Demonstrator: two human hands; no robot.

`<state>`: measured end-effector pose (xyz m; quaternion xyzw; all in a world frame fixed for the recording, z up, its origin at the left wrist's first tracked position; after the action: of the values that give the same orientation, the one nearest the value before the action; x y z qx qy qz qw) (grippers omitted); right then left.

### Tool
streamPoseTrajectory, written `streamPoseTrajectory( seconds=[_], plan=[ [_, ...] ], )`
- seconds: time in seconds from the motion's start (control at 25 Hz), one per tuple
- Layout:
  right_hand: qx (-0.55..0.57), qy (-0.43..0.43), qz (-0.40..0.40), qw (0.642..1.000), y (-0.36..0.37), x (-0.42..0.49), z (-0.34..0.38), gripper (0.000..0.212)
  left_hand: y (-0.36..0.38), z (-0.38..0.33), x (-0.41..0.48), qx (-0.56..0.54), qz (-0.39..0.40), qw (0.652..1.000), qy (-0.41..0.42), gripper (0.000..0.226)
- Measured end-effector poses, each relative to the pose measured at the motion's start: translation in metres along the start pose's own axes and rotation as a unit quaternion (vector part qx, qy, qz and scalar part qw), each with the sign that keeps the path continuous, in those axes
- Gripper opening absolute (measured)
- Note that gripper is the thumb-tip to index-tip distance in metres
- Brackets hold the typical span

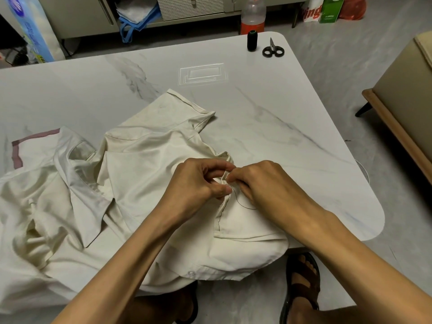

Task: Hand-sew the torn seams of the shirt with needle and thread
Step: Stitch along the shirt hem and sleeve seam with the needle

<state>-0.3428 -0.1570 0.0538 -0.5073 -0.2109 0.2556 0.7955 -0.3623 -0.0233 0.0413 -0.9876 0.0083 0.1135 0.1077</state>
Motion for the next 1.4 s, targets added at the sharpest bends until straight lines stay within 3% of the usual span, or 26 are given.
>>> streamPoseTrajectory(
  seconds=[0.16, 0.32, 0.4, 0.64, 0.92, 1.04, 1.16, 1.24, 1.4],
  plan=[
    [0.008, 0.018, -0.015, 1.0, -0.001, 0.0, 0.0, 0.02, 0.0, 0.0, 0.002, -0.008, 0.004, 1.0, -0.001, 0.042],
    [0.117, 0.06, -0.065, 0.989, -0.005, -0.002, -0.003, 0.009, -0.007, -0.002, 0.003, -0.004, -0.025, 1.0, 0.001, 0.044],
    [0.152, 0.072, -0.079, 0.983, -0.007, -0.001, -0.006, 0.014, -0.007, -0.003, 0.002, 0.001, -0.034, 0.999, -0.002, 0.045],
    [0.136, 0.041, -0.087, 0.986, -0.009, -0.002, 0.002, 0.028, -0.006, -0.003, 0.0, 0.019, -0.033, 0.999, -0.002, 0.047],
    [0.141, 0.005, -0.085, 0.986, -0.007, -0.002, 0.013, 0.021, 0.005, -0.022, -0.007, 0.059, -0.018, 0.997, 0.051, 0.04],
    [0.179, 0.039, -0.1, 0.978, -0.011, -0.001, 0.004, 0.019, -0.004, -0.025, -0.007, 0.05, -0.063, 0.995, 0.059, 0.047],
    [0.246, 0.122, -0.12, 0.954, -0.015, 0.001, -0.015, 0.018, -0.025, -0.018, -0.007, -0.024, -0.166, 0.985, 0.049, 0.037],
    [0.344, 0.166, -0.113, 0.917, -0.014, 0.002, -0.021, 0.019, -0.029, -0.006, -0.006, -0.107, -0.189, 0.976, 0.01, 0.033],
    [0.494, 0.178, -0.095, 0.846, -0.008, 0.004, -0.019, 0.025, 0.01, 0.005, -0.006, -0.303, -0.069, 0.946, -0.095, 0.018]
  ],
)
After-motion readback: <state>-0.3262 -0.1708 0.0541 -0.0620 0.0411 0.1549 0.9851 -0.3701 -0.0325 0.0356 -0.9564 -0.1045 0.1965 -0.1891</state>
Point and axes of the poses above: each hand's wrist, its own x-axis towards the middle knuckle, its own y-axis out of the palm, z = x × y, the point moved 6 cm from there along x, towards the middle knuckle, and after that the axes turned 6 degrees about -x, right-handed, at the moved point
